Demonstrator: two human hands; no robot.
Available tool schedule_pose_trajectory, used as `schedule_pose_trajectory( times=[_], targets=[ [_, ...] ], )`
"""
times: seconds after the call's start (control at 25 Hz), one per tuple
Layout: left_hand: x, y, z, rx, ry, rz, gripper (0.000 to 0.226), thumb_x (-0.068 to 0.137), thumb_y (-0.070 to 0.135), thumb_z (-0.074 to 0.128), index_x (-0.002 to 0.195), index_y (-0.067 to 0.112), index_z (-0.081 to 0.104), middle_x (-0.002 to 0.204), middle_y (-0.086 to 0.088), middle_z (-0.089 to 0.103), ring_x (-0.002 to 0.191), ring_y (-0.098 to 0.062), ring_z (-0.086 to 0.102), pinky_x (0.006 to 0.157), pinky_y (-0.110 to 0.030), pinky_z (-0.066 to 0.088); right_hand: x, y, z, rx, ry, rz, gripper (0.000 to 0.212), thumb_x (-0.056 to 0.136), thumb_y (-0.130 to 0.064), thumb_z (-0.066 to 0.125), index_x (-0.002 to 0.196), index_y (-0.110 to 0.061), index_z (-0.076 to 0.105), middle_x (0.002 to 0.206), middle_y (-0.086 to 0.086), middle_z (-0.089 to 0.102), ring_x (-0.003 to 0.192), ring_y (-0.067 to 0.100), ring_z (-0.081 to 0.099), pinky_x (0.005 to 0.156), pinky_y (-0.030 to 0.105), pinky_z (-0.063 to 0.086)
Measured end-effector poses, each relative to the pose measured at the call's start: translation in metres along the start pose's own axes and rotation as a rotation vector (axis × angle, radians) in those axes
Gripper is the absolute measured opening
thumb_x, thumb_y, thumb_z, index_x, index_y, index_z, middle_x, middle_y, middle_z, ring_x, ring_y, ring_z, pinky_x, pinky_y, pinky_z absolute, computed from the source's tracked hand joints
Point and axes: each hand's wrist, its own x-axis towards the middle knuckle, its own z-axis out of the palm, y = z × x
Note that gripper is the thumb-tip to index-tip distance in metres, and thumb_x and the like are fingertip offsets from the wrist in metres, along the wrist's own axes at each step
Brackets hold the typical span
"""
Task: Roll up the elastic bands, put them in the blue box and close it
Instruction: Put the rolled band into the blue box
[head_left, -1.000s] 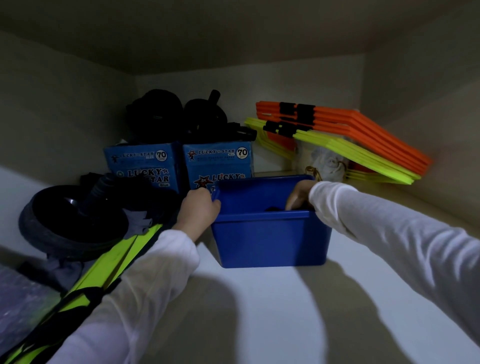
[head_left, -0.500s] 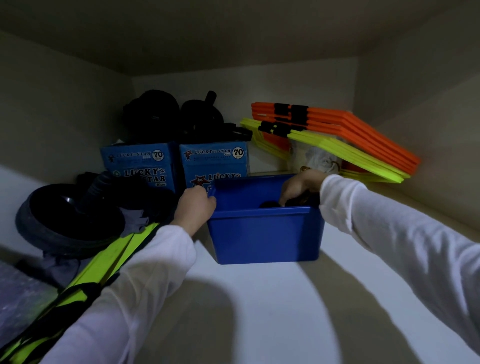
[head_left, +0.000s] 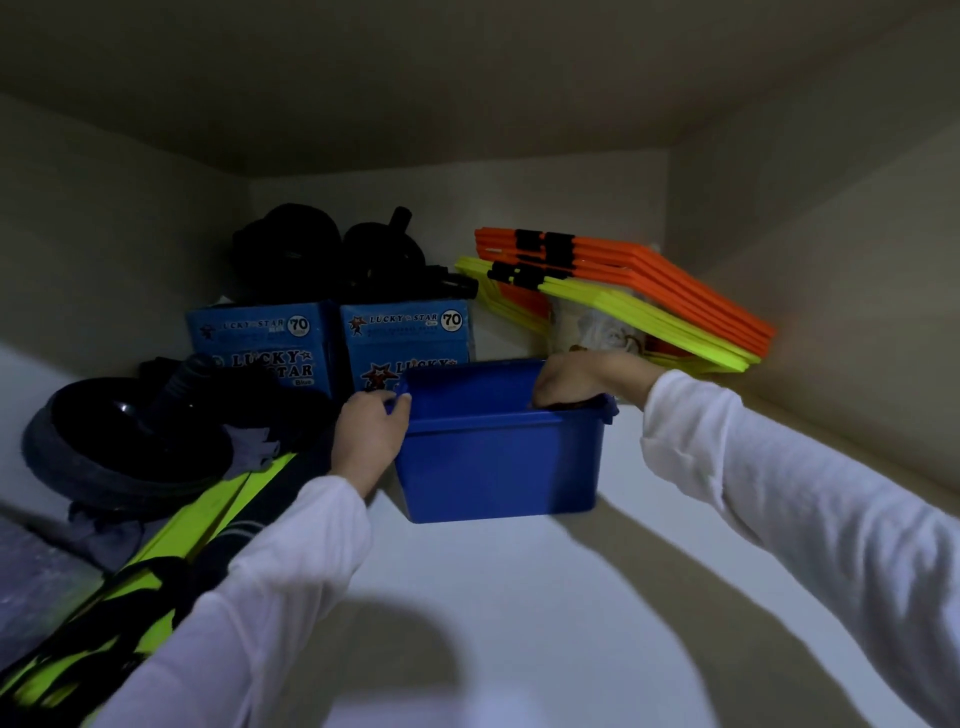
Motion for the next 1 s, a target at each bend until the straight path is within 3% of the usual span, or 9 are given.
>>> schedule_pose_trajectory(
  times=[0.08, 0.2, 0.4, 0.52, 0.6, 0.68, 0.8, 0.92, 1.0],
  targets=[
    [-0.008, 0.0, -0.001, 0.039, 0.026, 0.032, 0.039, 0.094, 0.028, 0.047, 0.117, 0.0, 0.063, 0.117, -0.022, 0.061, 0.105, -0.034, 0.059, 0.088, -0.035, 0.047, -0.014, -0.001, 0.004, -0.027, 0.076, -0.002, 0.038, 0.092, -0.037, 0.046, 0.062, -0.013, 0.052, 0.069, 0.003, 0.051, 0.067, 0.019, 0.048, 0.067, 0.031, 0.038],
    [-0.024, 0.006, -0.007, 0.086, 0.068, 0.082, 0.037, 0.094, 0.026, 0.048, 0.116, 0.001, 0.063, 0.119, -0.023, 0.057, 0.107, -0.034, 0.056, 0.089, -0.035, 0.045, -0.036, -0.003, 0.01, -0.011, 0.213, -0.009, 0.048, 0.094, -0.038, 0.044, 0.055, -0.012, 0.04, 0.059, 0.003, 0.039, 0.057, 0.018, 0.039, 0.06, 0.031, 0.031],
    [-0.054, 0.016, -0.016, 0.127, 0.064, 0.09, 0.036, 0.094, 0.018, 0.048, 0.123, 0.001, 0.057, 0.126, -0.022, 0.053, 0.114, -0.034, 0.053, 0.094, -0.034, 0.042, -0.065, 0.009, 0.029, 0.085, 0.471, 0.027, 0.047, 0.093, -0.031, 0.047, 0.053, -0.009, 0.04, 0.053, 0.007, 0.041, 0.053, 0.025, 0.043, 0.047, 0.029, 0.026],
    [-0.065, 0.017, -0.018, 0.116, -0.017, 0.062, 0.044, 0.093, 0.017, 0.048, 0.135, 0.003, 0.046, 0.142, -0.018, 0.043, 0.127, -0.031, 0.045, 0.104, -0.032, 0.036, -0.074, 0.017, 0.044, 0.14, 0.545, -0.031, 0.036, 0.093, -0.028, 0.048, 0.083, 0.004, 0.063, 0.084, 0.019, 0.066, 0.08, 0.033, 0.061, 0.063, 0.037, 0.045],
    [-0.071, 0.019, -0.021, 0.123, -0.057, 0.049, 0.048, 0.093, 0.017, 0.047, 0.139, 0.005, 0.04, 0.15, -0.015, 0.034, 0.135, -0.029, 0.037, 0.109, -0.031, 0.03, -0.082, 0.018, 0.052, 0.165, 0.594, -0.056, 0.035, 0.093, -0.028, 0.048, 0.113, -0.002, 0.062, 0.111, 0.017, 0.064, 0.097, 0.032, 0.06, 0.072, 0.033, 0.044],
    [-0.076, 0.02, -0.025, 0.125, -0.078, 0.049, 0.048, 0.093, 0.016, 0.048, 0.139, 0.006, 0.039, 0.15, -0.015, 0.034, 0.135, -0.028, 0.037, 0.109, -0.03, 0.029, -0.088, 0.018, 0.056, 0.198, 0.63, -0.073, 0.038, 0.093, -0.03, 0.048, 0.123, -0.007, 0.057, 0.118, 0.015, 0.061, 0.102, 0.03, 0.059, 0.072, 0.028, 0.04],
    [-0.087, 0.027, -0.033, 0.099, -0.071, 0.055, 0.046, 0.092, 0.017, 0.049, 0.137, 0.005, 0.042, 0.145, -0.016, 0.039, 0.128, -0.029, 0.044, 0.105, -0.029, 0.033, -0.104, 0.014, 0.051, 0.308, 0.668, -0.09, 0.036, 0.093, -0.03, 0.049, 0.116, -0.005, 0.062, 0.111, 0.015, 0.067, 0.098, 0.029, 0.061, 0.078, 0.035, 0.05],
    [-0.098, 0.04, -0.048, 0.047, -0.053, 0.063, 0.044, 0.093, 0.018, 0.049, 0.135, 0.008, 0.045, 0.141, -0.013, 0.042, 0.123, -0.026, 0.047, 0.097, -0.024, 0.035, -0.13, 0.0, 0.041, 0.461, 0.729, -0.099, 0.031, 0.092, -0.031, 0.051, 0.105, -0.007, 0.066, 0.089, 0.005, 0.067, 0.084, 0.021, 0.06, 0.061, 0.029, 0.045],
    [-0.106, 0.052, -0.065, 0.002, -0.02, 0.075, 0.041, 0.093, 0.019, 0.051, 0.132, 0.009, 0.048, 0.137, -0.013, 0.046, 0.118, -0.025, 0.05, 0.092, -0.024, 0.036, -0.15, -0.012, 0.031, 0.626, 0.763, -0.121, 0.03, 0.092, -0.032, 0.052, 0.1, -0.008, 0.068, 0.083, 0.004, 0.064, 0.08, 0.02, 0.059, 0.064, 0.032, 0.046]
  ],
)
